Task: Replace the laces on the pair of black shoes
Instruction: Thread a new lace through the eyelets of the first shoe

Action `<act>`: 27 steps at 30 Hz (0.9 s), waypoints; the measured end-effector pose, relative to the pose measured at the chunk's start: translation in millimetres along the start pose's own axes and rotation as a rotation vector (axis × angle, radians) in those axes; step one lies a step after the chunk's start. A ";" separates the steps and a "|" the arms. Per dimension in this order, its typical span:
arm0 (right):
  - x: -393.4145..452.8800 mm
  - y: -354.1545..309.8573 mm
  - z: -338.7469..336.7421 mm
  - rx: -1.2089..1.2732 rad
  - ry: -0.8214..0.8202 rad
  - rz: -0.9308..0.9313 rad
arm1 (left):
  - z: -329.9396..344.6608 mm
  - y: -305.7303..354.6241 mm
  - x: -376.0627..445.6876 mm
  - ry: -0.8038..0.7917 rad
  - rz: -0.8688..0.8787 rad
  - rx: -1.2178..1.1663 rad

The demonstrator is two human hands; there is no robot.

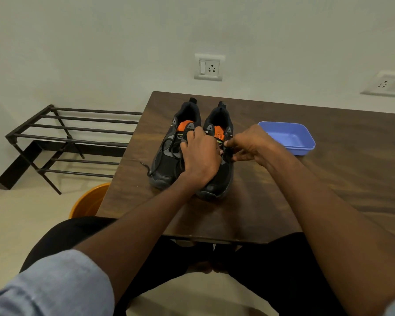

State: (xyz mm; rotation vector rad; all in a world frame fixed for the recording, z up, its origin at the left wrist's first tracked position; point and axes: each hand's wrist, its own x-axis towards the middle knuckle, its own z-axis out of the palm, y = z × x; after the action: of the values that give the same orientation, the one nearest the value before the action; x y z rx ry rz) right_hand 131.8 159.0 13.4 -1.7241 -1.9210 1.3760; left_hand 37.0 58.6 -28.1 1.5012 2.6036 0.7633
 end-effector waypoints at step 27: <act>-19.5 1.7 -11.3 -0.611 0.011 -0.368 | -36.8 -30.9 34.6 -0.270 0.251 -0.028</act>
State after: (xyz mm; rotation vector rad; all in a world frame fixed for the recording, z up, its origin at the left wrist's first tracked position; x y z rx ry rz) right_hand 146.4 147.4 26.2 -1.4520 -2.6681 0.6868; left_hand -16.2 59.9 -2.2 1.8043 2.2312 0.5621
